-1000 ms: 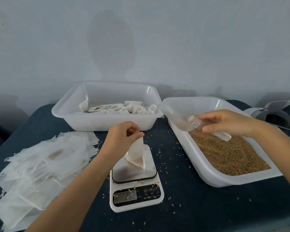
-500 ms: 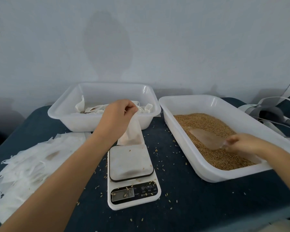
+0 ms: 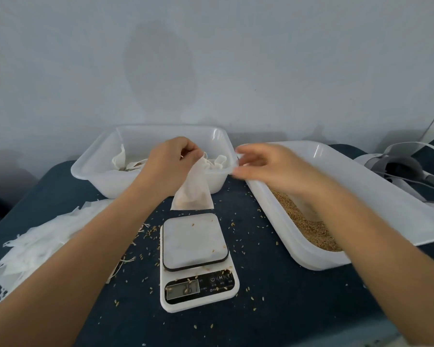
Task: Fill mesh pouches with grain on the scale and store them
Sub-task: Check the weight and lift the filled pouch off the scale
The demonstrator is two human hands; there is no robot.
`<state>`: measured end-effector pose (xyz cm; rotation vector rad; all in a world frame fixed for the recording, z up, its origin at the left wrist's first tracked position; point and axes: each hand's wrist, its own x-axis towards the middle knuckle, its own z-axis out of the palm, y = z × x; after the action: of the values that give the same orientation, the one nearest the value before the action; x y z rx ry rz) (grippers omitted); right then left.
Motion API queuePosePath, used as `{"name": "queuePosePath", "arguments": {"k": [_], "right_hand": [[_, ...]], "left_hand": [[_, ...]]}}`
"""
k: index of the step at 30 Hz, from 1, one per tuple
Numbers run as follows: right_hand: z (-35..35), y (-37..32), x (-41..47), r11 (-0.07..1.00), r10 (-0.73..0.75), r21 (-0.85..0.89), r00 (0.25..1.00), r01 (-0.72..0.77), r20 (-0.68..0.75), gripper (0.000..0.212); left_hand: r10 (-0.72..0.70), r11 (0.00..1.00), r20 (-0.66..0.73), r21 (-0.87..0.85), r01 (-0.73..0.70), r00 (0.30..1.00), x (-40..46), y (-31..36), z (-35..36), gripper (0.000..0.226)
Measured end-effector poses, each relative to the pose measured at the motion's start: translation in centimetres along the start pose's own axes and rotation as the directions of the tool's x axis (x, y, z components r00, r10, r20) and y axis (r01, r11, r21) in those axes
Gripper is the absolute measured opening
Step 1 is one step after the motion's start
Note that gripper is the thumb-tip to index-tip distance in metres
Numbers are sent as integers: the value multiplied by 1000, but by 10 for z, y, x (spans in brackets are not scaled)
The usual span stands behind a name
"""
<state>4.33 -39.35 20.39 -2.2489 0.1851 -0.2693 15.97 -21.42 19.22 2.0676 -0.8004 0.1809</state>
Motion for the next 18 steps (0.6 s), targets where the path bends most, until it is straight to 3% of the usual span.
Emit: {"name": "queuePosePath", "arguments": {"k": [2, 3, 5, 9, 13, 16, 18], "right_hand": [[42, -25, 11, 998, -35, -48, 981, 45, 191, 62], [61, -29, 18, 995, -68, -58, 972, 83, 225, 50], [87, -30, 28, 994, -112, 18, 977, 111, 182, 29], [109, -23, 38, 950, -93, 305, 994, 70, 61, 38], [116, -21, 42, 927, -96, 366, 995, 86, 9, 27], [116, -23, 43, 919, -140, 366, 989, 148, -48, 32], [114, -26, 44, 917, -159, 353, 982, 185, -102, 40]], "left_hand": [[-8, 1000, -13, -28, 8, 1000, -1, -1, -4, 11], [-13, 999, -21, -31, 13, 1000, -1, -2, -7, 11], [-27, 999, -42, -24, 26, 999, -4, -5, -12, 11], [-45, 998, -82, -37, 42, 996, -11, -18, -22, 9], [-86, 985, -121, -160, 66, 989, -17, -30, -26, 6], [-134, 953, -129, -289, 92, 982, -21, -36, -27, 26], [-147, 940, -55, -320, 122, 988, -23, -40, -29, 47]]}}
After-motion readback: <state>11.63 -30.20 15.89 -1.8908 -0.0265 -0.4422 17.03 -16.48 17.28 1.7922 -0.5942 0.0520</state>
